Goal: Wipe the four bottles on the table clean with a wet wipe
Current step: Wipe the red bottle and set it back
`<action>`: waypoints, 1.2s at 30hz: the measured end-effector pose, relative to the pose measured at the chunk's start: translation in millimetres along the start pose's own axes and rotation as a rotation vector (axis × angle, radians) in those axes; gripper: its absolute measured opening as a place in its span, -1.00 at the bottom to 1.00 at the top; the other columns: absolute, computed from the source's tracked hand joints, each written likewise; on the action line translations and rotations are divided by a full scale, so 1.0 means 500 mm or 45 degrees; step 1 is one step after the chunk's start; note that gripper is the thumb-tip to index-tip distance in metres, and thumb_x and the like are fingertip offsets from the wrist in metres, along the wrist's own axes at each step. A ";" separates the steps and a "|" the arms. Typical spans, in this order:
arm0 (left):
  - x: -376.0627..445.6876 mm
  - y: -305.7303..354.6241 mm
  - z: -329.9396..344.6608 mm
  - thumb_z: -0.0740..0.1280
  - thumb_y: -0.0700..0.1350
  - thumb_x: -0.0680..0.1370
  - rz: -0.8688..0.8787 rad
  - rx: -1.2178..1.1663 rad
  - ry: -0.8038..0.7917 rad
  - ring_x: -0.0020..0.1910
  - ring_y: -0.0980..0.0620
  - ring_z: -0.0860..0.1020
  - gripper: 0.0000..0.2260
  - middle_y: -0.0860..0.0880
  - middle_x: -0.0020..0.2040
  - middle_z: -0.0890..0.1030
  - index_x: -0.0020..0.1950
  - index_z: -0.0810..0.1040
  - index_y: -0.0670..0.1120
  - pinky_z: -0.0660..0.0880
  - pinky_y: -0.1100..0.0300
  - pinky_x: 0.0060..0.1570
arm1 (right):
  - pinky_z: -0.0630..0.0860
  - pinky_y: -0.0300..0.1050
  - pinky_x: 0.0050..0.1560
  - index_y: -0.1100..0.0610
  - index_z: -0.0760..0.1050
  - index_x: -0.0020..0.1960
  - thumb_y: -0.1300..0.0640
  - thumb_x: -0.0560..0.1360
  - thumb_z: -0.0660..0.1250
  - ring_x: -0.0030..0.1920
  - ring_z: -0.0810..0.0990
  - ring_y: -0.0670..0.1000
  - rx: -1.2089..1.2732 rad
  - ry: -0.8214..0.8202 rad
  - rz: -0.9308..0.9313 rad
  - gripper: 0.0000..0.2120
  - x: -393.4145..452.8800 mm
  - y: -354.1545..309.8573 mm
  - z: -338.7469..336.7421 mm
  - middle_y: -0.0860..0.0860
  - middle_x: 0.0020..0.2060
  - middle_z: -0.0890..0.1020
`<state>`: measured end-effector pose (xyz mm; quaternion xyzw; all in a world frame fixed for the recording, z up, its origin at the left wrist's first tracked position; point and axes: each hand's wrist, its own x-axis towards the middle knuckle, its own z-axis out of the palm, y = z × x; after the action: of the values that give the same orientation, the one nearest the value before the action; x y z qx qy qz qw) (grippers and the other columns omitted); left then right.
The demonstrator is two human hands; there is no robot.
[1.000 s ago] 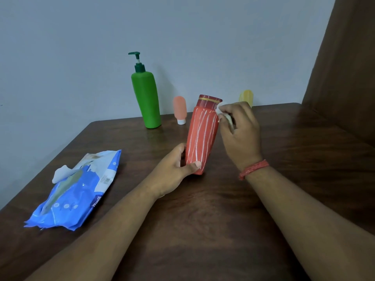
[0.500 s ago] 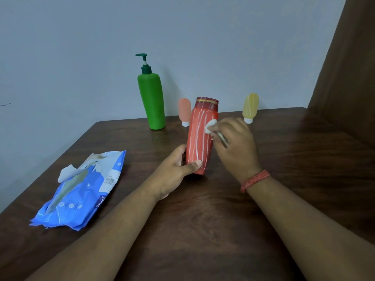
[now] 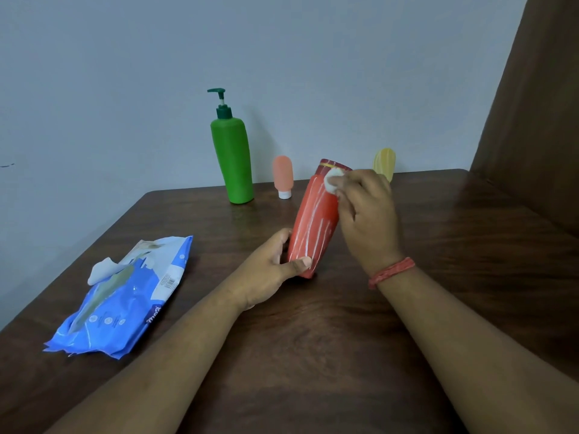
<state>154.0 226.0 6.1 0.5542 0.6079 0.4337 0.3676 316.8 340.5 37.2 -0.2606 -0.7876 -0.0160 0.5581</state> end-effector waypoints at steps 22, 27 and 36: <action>0.004 0.001 0.000 0.40 0.18 0.49 0.070 0.301 0.027 0.33 0.12 0.48 -0.48 0.10 0.33 0.50 0.39 0.33 0.13 0.45 -0.02 0.38 | 0.56 0.16 0.02 0.19 0.57 0.26 0.24 0.51 0.40 0.07 0.48 0.17 -0.256 -0.030 -0.063 -0.68 0.012 0.011 -0.017 0.15 0.04 0.55; 0.003 0.005 0.002 0.41 0.10 0.57 0.089 0.384 0.045 0.27 0.12 0.50 -0.58 0.08 0.29 0.52 0.36 0.35 0.08 0.47 0.01 0.32 | 0.45 0.14 0.10 0.14 0.62 0.20 0.26 0.43 0.44 0.07 0.47 0.16 -0.388 -0.009 -0.125 -0.67 0.030 0.013 -0.036 0.12 0.04 0.58; 0.001 0.011 0.002 0.41 0.03 0.59 0.061 0.386 0.071 0.31 0.11 0.47 -0.58 0.07 0.33 0.49 0.37 0.32 0.08 0.47 0.04 0.34 | 0.53 0.16 0.01 0.19 0.57 0.27 0.25 0.49 0.42 0.05 0.40 0.12 -0.274 0.027 -0.119 -0.65 0.028 0.017 -0.038 0.16 0.02 0.56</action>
<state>156.6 226.5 10.8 0.6056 0.6628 0.3609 0.2524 333.7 347.2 54.5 -0.2819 -0.7867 -0.1291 0.5338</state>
